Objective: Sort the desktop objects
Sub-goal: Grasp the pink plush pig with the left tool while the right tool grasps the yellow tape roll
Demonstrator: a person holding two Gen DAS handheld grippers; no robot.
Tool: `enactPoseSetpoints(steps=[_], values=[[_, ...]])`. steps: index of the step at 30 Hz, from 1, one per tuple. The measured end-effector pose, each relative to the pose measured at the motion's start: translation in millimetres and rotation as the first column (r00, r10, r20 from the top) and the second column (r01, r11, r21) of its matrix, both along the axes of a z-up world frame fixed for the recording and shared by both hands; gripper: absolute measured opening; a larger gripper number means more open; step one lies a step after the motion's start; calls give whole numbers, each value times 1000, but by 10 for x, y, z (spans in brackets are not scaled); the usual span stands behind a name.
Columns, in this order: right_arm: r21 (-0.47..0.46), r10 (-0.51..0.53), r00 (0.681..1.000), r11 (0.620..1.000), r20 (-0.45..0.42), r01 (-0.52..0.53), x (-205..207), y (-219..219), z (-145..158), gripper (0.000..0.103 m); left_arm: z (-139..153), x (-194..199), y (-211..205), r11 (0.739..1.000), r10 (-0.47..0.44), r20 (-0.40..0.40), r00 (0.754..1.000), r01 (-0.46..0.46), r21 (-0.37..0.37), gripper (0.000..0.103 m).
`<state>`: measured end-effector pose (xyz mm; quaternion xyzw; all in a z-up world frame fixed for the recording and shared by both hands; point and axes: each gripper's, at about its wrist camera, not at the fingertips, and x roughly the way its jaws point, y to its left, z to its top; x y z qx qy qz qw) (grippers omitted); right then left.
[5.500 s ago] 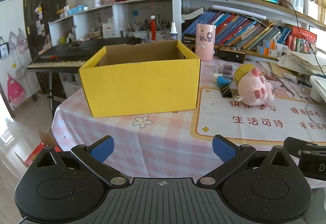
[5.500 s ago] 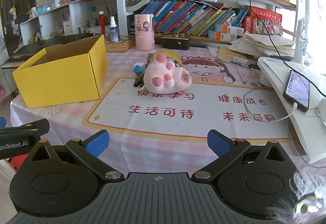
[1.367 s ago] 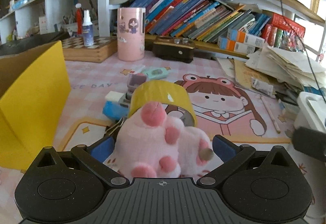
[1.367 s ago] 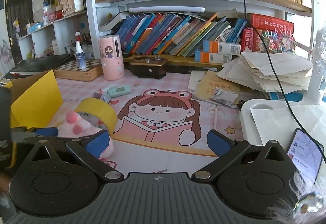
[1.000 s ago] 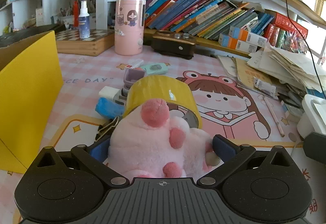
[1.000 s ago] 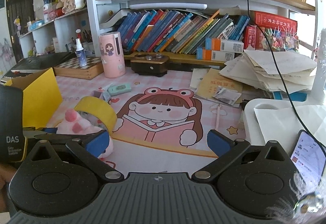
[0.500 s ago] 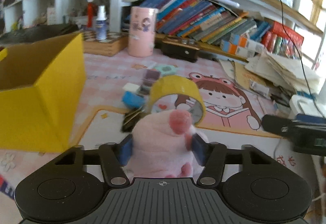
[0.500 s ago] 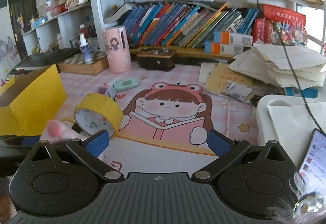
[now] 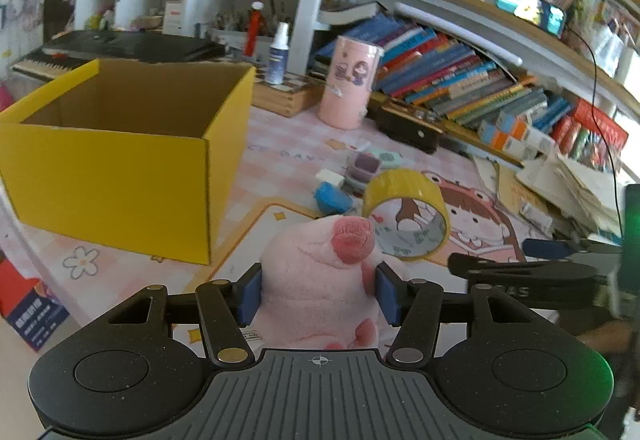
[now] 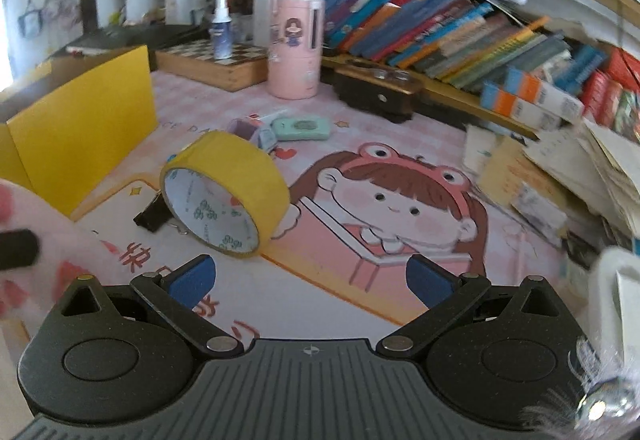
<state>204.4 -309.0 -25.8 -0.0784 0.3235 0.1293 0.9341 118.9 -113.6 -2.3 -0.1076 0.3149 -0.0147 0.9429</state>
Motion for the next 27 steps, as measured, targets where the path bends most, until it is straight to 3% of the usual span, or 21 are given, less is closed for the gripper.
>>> enactPoseSetpoints(steps=[5,8,14,16,19,27], values=[[-59,58,998,997,-3,-58,207,144,-79,98,-3,-77,87,999,39,-1,999,-39,-20,56],[-76,101,995,992,1,-100,291,246,-99,89,4,-99,110,998,53,1,999,-53,-25,56],[-99,137,991,986,13,-135,435,360,-123,47,19,-110,140,997,73,4,997,-73,-32,56],[-77,141,990,987,4,-140,461,330,-112,20,19,-116,146,997,76,3,997,-76,-31,56],[-26,118,993,993,-8,-118,475,232,-72,10,23,-122,154,996,80,3,997,-80,-33,56],[78,85,996,994,-27,-83,249,-13,128,8,44,-128,184,994,88,11,996,-87,-59,56]])
